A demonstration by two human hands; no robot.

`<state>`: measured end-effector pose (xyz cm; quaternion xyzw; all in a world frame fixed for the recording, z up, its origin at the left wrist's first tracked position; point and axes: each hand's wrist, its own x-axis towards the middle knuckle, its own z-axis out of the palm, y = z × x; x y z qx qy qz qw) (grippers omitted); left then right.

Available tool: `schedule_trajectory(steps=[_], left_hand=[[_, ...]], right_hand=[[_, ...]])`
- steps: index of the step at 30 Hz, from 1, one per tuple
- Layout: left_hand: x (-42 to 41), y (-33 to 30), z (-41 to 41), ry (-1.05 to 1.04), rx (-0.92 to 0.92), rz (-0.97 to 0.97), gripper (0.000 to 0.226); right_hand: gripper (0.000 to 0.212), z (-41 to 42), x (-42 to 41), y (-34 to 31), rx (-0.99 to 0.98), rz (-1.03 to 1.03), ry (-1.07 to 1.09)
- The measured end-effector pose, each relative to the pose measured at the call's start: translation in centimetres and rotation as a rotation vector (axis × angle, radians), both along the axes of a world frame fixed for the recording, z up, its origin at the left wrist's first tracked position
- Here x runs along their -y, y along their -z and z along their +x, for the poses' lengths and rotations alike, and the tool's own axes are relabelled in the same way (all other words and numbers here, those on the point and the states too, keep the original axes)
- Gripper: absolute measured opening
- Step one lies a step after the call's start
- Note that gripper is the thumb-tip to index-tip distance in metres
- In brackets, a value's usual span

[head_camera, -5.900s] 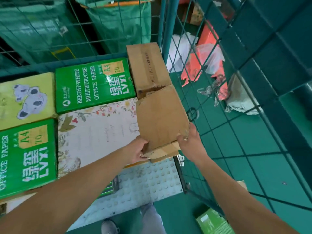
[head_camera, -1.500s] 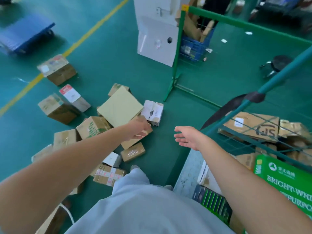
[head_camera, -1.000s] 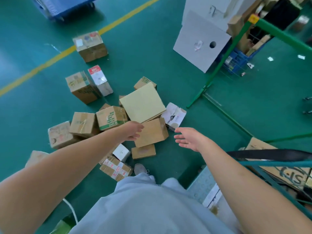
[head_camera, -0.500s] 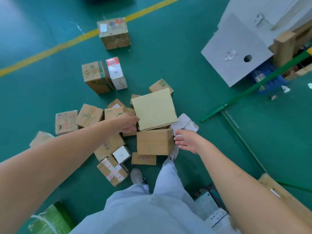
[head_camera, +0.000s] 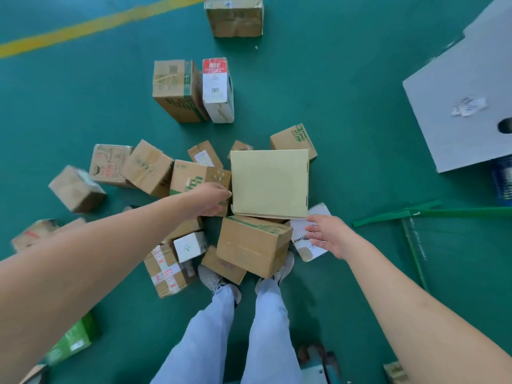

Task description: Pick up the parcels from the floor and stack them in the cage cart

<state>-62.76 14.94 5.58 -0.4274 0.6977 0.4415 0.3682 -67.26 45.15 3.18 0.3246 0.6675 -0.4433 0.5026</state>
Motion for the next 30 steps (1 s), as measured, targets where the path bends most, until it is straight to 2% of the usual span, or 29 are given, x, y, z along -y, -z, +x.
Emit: schedule_trajectory(steps=[7,15,18,23,27,30], left_hand=[[0.9,13.8,-2.3,-0.051,0.078,0.018,0.032],[2.3,32.0,-3.2,-0.079,0.157,0.063,0.039],[2.5,38.0,-3.2,-0.125,0.172,0.06,0.047],[2.7,46.1,-2.8,-0.245,0.17,0.064,0.071],[3.3,51.9,-2.4,-0.337,0.152,0.038,0.086],[3.8,55.0,-1.7,-0.354,0.154,0.013,0.087]], right_hand=[[0.03,-3.7,-0.1,12.9,0.034,0.082,-0.048],[0.033,-5.1,0.3,29.2,0.022,0.138,-0.146],[0.028,-5.8,0.5,34.5,-0.01,0.17,-0.173],[0.059,-6.0,0.3,42.0,-0.165,0.273,-0.196],[0.083,-5.8,-0.1,46.7,-0.243,0.251,-0.157],[0.092,-5.7,-0.2,48.9,-0.26,0.245,-0.123]])
